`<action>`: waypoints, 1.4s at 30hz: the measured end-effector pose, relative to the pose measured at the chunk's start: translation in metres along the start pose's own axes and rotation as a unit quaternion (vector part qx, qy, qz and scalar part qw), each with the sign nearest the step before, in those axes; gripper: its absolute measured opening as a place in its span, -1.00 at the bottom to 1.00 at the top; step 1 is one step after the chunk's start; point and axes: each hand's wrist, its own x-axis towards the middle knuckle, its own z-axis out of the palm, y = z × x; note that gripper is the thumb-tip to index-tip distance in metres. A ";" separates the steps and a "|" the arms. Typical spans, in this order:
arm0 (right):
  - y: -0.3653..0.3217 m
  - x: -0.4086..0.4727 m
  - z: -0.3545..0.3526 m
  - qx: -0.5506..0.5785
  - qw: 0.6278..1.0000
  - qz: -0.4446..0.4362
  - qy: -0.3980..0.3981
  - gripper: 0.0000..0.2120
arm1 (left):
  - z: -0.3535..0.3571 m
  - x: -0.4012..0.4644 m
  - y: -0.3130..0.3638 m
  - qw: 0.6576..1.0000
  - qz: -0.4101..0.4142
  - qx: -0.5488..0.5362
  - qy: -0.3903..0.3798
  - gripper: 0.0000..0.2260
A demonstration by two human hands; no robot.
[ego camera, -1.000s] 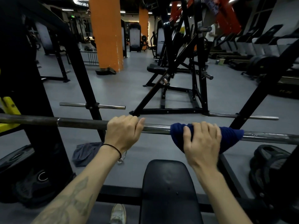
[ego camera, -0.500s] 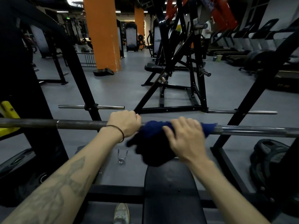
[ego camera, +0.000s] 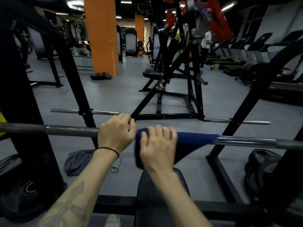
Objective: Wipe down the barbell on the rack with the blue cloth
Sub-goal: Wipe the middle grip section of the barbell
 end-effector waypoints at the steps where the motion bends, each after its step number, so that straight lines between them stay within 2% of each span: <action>1: -0.009 -0.002 0.003 0.007 1.000 -0.024 -0.004 -0.71 | 0.001 0.000 -0.001 1.000 0.003 0.003 0.001 -0.74; 3: -0.007 -0.001 0.003 0.015 0.997 -0.073 -0.015 -0.70 | 0.004 0.000 -0.006 1.000 0.023 0.007 0.010 -0.74; 6: 0.034 0.002 -0.011 0.013 0.993 -0.112 -0.028 -0.67 | 0.005 0.002 -0.015 0.998 0.061 0.012 0.026 -0.75; 10: 0.110 0.002 -0.040 -0.017 0.998 -0.053 0.001 -0.65 | 0.006 -0.001 -0.014 0.998 0.057 0.017 0.031 -0.76; 13: 0.136 -0.001 -0.051 -0.029 0.999 0.016 0.027 -0.62 | 0.007 -0.002 -0.014 0.997 0.062 0.022 0.035 -0.76; 16: 0.112 -0.001 -0.039 -0.015 0.993 0.103 0.056 -0.65 | 0.007 -0.002 -0.011 0.997 0.061 0.030 0.031 -0.76; 18: 0.085 -0.001 -0.027 -0.010 0.991 0.114 0.069 -0.68 | 0.007 -0.003 -0.010 0.997 0.057 0.031 0.031 -0.75; 24: 0.005 -0.012 -0.002 0.023 0.999 -0.028 -0.001 -0.67 | 0.007 -0.002 -0.009 0.997 0.056 0.034 0.028 -0.75; 27: 0.019 -0.008 -0.006 0.020 0.993 -0.116 -0.025 -0.63 | 0.005 -0.003 -0.012 0.997 0.063 0.025 0.034 -0.74; 29: 0.050 -0.004 -0.015 0.010 0.991 -0.129 -0.019 -0.62 | 0.005 -0.003 -0.013 0.997 0.067 0.018 0.038 -0.74; 32: 0.101 -0.005 -0.032 -0.005 0.997 -0.072 0.018 -0.63 | 0.007 -0.003 -0.014 0.996 0.069 0.022 0.052 -0.75; 35: 0.118 -0.007 -0.038 0.000 0.999 -0.018 0.044 -0.64 | 0.009 -0.003 -0.013 0.995 0.068 0.034 0.060 -0.74; 39: 0.074 -0.004 -0.023 0.024 0.992 0.095 0.076 -0.68 | 0.009 -0.005 -0.009 0.997 0.052 0.034 0.053 -0.71; 42: 0.026 -0.007 -0.004 0.033 0.995 0.066 0.062 -0.69 | 0.008 -0.005 -0.006 0.996 0.049 0.039 0.062 -0.70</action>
